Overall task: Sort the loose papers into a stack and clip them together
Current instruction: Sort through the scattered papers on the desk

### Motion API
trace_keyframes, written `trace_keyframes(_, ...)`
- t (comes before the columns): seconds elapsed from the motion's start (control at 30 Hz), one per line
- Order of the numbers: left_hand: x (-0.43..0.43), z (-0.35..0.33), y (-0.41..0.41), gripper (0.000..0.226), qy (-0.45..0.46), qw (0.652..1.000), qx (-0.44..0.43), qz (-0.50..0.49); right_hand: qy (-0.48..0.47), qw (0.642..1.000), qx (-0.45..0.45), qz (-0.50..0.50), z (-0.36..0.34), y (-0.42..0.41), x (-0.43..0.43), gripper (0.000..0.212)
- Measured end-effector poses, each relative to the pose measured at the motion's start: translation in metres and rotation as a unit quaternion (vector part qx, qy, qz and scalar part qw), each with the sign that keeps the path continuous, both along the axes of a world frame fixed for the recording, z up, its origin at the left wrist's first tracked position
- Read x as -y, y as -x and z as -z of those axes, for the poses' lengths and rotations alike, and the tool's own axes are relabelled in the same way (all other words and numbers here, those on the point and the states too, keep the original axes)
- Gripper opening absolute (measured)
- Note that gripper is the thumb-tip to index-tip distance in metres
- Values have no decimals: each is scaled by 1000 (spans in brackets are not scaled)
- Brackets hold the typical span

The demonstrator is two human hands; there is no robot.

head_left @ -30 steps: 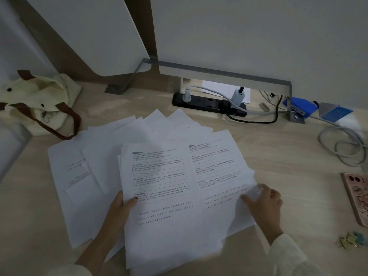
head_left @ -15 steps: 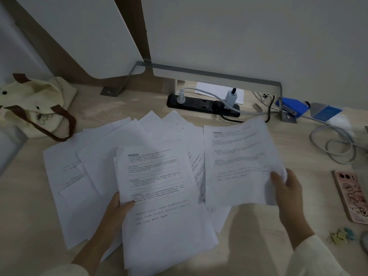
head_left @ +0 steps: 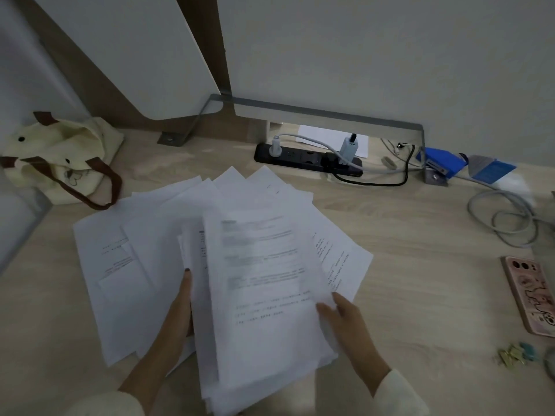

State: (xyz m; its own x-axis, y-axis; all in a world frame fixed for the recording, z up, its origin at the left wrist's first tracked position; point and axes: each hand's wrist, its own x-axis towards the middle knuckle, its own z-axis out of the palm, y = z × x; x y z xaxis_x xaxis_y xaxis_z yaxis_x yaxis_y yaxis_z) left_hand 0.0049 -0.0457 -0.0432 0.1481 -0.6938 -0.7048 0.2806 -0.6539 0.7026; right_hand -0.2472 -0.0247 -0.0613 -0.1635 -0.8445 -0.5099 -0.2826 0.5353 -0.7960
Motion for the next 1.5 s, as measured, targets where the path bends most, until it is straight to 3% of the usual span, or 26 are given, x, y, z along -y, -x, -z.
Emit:
trace_keyframes(0.2,-9,-2,8,37,87,988,79,97,-39,996,-59,-52,9,-19,-4,15)
trace_keyframes(0.33,-8,-15,12,37,137,977,103,124,25,996,-83,-14,7,-9,6,44)
trace_keyframes(0.4,-6,-24,10,37,168,968,122,140,25,999,-34,2,-1,-3,15,62)
trace_keyframes(0.47,-3,-36,11,38,206,959,126,151,-8,997,81,12,-16,3,23,74)
trace_keyframes(0.5,-1,-43,12,38,225,954,121,155,-18,990,138,12,-26,6,25,74)
trace_keyframes(0.57,3,-58,14,39,263,945,110,159,25,981,194,-1,-52,8,27,53)
trace_keyframes(0.63,8,-77,15,42,305,934,108,152,108,978,178,-8,-80,7,28,35)
trace_keyframes(0.8,20,-109,17,44,381,914,85,110,227,957,181,15,-125,13,24,30)
trace_keyframes(1.03,14,-88,35,40,341,924,115,128,195,967,151,64,-95,5,12,31)
trace_keyframes(1.23,10,-92,38,34,357,918,135,107,244,950,154,120,-100,6,2,29)
trace_keyframes(1.5,3,-67,49,35,285,941,124,135,156,977,122,83,-81,1,0,30)
